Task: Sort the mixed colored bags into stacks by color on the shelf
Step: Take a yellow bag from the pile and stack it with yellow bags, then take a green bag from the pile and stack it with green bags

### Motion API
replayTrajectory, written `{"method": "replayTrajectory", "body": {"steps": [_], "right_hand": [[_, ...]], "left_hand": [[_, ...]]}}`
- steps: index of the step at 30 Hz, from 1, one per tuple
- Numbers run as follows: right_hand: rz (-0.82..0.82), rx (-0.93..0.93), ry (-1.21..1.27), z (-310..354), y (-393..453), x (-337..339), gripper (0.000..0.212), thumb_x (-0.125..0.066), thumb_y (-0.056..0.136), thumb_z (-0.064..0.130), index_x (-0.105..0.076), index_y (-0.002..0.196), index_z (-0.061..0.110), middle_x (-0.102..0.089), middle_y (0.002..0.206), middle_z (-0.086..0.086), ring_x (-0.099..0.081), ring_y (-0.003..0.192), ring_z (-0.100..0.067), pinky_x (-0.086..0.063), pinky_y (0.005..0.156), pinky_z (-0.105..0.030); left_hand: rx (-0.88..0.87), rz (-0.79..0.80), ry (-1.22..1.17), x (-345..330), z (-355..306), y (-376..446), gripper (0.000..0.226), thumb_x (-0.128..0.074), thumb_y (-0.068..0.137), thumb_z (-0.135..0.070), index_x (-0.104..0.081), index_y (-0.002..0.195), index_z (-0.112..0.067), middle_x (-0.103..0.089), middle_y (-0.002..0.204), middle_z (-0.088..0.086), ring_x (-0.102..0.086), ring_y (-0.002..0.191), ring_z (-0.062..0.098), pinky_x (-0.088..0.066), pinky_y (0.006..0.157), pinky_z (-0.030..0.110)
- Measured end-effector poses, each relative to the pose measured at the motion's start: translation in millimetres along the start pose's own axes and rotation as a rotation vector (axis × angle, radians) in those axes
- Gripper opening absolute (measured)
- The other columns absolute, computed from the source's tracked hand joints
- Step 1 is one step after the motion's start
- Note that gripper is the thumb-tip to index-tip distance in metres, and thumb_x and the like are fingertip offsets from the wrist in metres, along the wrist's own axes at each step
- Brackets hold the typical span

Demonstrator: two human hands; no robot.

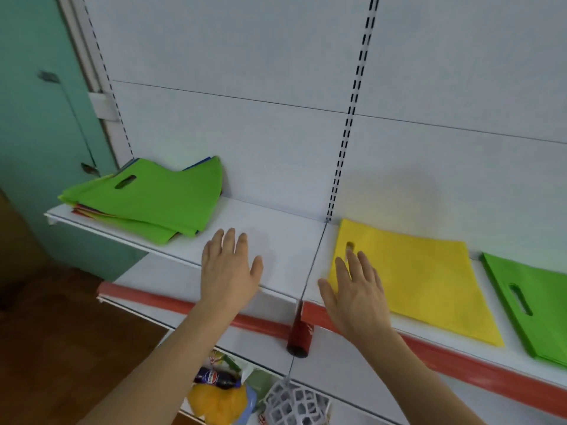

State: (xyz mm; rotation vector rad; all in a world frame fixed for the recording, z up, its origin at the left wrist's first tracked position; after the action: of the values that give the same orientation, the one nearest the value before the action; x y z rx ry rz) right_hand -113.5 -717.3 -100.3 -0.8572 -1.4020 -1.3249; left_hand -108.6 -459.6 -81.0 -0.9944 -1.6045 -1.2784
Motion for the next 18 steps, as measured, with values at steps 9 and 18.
{"method": "replayTrajectory", "body": {"steps": [9,18], "right_hand": [[-0.008,0.068,0.136,192,25,-21,0.073,-0.034,0.103,0.058,-0.051,0.153,0.008,-0.038,0.165,-0.018,-0.025,0.158,-0.037,-0.026,0.127,-0.052],[-0.024,0.121,0.115,267,93,-42,0.062,-0.045,0.107,0.049,-0.052,0.152,0.006,-0.040,0.163,-0.021,-0.029,0.156,-0.040,-0.027,0.126,-0.052]], "left_hand": [[0.032,0.047,0.028,24,169,9,0.068,-0.034,0.105,-0.055,-0.037,0.158,-0.013,-0.038,0.164,0.012,-0.028,0.153,0.032,-0.022,0.127,0.048],[0.084,0.031,0.025,15,255,65,0.061,-0.033,0.107,-0.049,-0.045,0.154,-0.011,-0.039,0.161,0.015,-0.029,0.152,0.033,-0.025,0.126,0.050]]}}
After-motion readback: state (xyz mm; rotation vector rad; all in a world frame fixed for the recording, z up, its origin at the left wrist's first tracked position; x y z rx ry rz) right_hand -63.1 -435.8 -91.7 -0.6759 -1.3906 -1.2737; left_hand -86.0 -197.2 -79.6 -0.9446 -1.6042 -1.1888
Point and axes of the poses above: each hand's wrist, its own y-axis towards the middle knuckle, its own x-axis out of the back of the hand, z = x × y, the point moved 8 cm from there along y, towards the middle knuckle
